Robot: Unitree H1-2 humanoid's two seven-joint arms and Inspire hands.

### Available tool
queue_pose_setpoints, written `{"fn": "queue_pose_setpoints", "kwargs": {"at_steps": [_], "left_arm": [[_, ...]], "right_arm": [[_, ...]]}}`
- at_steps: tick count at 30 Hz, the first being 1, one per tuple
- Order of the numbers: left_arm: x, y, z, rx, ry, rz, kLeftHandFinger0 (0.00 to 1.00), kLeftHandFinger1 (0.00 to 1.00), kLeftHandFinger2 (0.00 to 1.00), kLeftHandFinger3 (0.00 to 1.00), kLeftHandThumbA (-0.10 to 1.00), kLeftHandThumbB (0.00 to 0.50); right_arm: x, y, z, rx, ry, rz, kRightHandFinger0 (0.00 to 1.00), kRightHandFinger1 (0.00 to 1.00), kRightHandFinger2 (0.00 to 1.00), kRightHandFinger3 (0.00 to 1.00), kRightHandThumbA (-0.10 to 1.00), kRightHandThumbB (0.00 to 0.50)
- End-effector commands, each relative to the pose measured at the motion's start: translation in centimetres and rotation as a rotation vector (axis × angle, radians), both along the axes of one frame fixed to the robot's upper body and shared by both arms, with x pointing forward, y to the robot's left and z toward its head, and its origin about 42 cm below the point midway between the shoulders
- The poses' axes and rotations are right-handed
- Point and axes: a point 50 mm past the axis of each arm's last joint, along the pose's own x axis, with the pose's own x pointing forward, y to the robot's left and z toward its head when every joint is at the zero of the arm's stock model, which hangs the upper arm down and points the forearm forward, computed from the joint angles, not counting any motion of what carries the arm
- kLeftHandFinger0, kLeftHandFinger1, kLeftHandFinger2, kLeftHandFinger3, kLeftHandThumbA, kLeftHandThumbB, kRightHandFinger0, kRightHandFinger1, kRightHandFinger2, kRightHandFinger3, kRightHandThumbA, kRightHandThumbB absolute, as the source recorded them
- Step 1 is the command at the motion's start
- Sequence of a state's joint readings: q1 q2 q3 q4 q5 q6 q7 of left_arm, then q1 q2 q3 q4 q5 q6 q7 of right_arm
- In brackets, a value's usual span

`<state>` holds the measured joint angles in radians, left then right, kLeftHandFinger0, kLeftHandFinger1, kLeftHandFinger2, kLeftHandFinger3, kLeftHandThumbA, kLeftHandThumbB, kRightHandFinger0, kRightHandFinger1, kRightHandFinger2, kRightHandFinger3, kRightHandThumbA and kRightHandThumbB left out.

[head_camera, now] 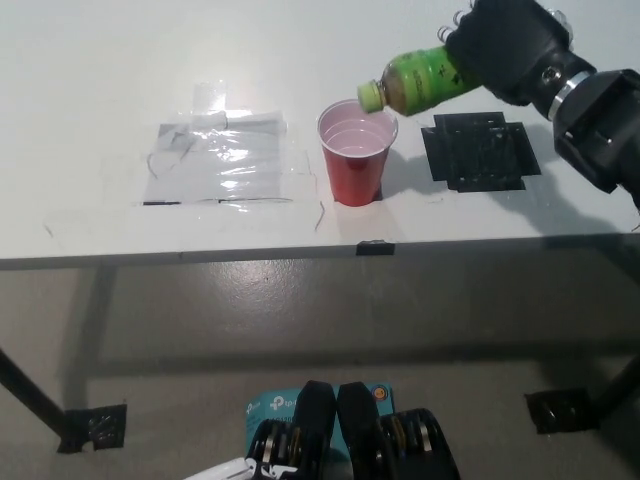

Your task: The robot uses its right hand to pick up a bottle kept in the middle of the desk and tilt it into a cup kept next to it to pour water out

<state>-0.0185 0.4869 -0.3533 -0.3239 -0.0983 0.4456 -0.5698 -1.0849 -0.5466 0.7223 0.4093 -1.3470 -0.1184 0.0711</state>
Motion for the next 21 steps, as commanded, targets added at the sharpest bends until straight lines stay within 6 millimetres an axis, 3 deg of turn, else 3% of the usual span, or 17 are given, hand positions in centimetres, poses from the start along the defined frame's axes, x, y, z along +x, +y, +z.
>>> {"fn": "queue_pose_setpoints", "kwargs": {"at_steps": [1, 4, 7, 9, 11, 13, 17, 19, 21], "left_arm": [[0.4, 0.6, 1.4, 0.005, -0.038, -0.008, 1.00, 1.00, 1.00, 1.00, 0.33, 0.500], [0.4, 0.6, 1.6, 0.003, -0.042, -0.010, 1.00, 1.00, 1.00, 1.00, 0.33, 0.500], [0.5, 0.6, 1.7, 0.007, -0.040, -0.015, 1.00, 1.00, 1.00, 1.00, 0.33, 0.500], [0.5, 0.6, 1.6, 0.014, -0.045, -0.017, 1.00, 1.00, 1.00, 1.00, 0.34, 0.500], [0.4, 0.5, 1.4, 0.009, -0.042, -0.018, 1.00, 1.00, 1.00, 1.00, 0.34, 0.500], [0.4, 0.5, 1.4, 0.008, -0.044, -0.014, 1.00, 1.00, 1.00, 1.00, 0.33, 0.500], [0.2, 0.5, 1.3, 0.004, -0.033, -0.020, 1.00, 1.00, 1.00, 1.00, 0.32, 0.500], [0.2, 0.5, 1.2, 0.012, -0.034, -0.019, 1.00, 1.00, 1.00, 1.00, 0.34, 0.500], [0.2, 0.5, 1.2, -0.002, -0.025, -0.014, 1.00, 1.00, 1.00, 1.00, 0.31, 0.500]], "right_arm": [[0.0, -0.4, 4.7, -0.109, -0.194, 0.054, 0.00, 0.00, 0.10, 0.00, 0.00, 0.071], [0.1, -0.5, 4.0, -0.088, -0.173, 0.070, 0.00, 0.01, 0.12, 0.08, 0.00, 0.129], [0.2, -0.7, 3.4, -0.044, -0.155, 0.075, 0.00, 0.04, 0.14, 0.00, -0.02, 0.148], [0.4, -0.6, 3.0, -0.024, -0.150, 0.084, 0.00, 0.04, 0.16, 0.01, -0.06, 0.155], [0.6, -0.1, 3.1, -0.047, -0.141, 0.021, 0.00, 0.08, 0.26, 0.07, 0.00, 0.068], [0.7, 0.4, 3.4, -0.057, -0.141, -0.034, 0.00, 0.10, 0.32, 0.11, 0.04, 0.067], [0.9, 1.0, 3.8, -0.049, -0.117, -0.123, 0.00, 0.06, 0.32, 0.17, 0.14, 0.033], [1.1, 1.2, 4.3, 0.003, -0.092, -0.146, 0.00, 0.01, 0.26, 0.13, 0.15, 0.015], [1.1, 1.3, 4.7, 0.017, -0.095, -0.158, 0.00, 0.00, 0.24, 0.18, 0.19, 0.000]]}}
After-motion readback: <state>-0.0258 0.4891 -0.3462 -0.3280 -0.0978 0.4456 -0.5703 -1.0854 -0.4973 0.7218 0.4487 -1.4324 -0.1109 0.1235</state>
